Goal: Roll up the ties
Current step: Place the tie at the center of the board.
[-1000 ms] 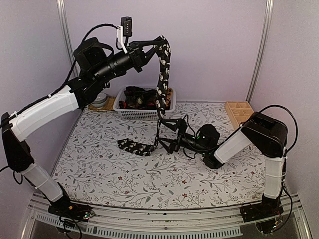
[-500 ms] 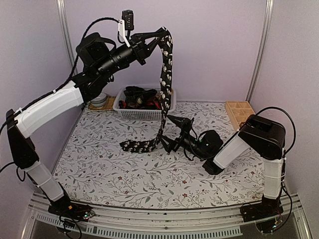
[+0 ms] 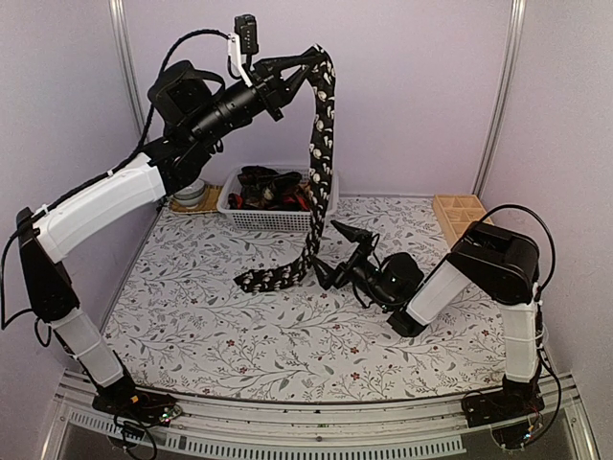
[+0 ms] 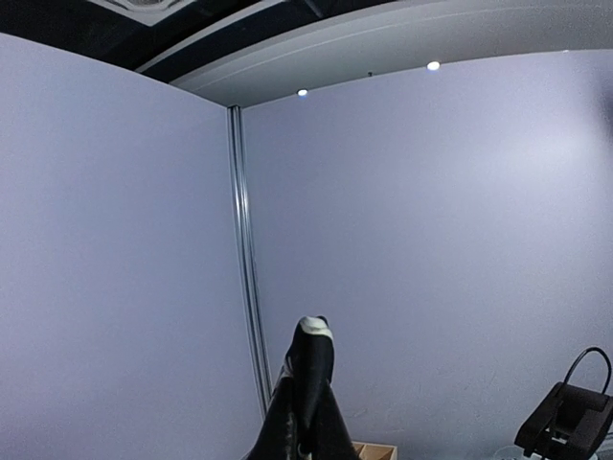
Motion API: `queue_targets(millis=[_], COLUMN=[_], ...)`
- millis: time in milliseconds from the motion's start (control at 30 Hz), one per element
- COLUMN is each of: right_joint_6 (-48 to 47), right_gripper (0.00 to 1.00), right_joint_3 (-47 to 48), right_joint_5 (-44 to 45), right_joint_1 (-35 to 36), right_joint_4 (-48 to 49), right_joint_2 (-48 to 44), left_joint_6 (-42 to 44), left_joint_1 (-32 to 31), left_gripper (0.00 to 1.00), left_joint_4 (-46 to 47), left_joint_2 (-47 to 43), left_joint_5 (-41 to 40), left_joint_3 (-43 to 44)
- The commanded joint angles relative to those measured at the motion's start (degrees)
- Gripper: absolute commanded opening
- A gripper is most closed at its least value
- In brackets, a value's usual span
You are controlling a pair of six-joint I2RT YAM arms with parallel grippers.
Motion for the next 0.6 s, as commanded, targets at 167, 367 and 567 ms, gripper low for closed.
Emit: queue_targets(millis=[167, 367, 567], right_joint_6=[2.07, 1.39, 1.01], right_gripper=[1.0, 1.0, 1.0], right_joint_3=[6.92, 13.79, 18.26], right_joint_5=[2.61, -0.13, -2.21], right_joint_1=[-3.52, -4.49, -4.39], right_joint_4=[-2.37, -5.68, -7.49], right_joint_2=[6.98, 9.1, 11.7], left_joint_6=[-0.88, -0.7, 0.02], left_joint_1=[-0.77, -0.8, -0.72], left_gripper=[0.0, 0.0, 0.0], left_joint_4=[4.6, 4.89, 5.06], left_joint_2=[-2.17, -3.69, -4.85], left_joint_5=[3.86, 5.37, 6.86], left_joint_3=[0.48, -0.24, -1.06])
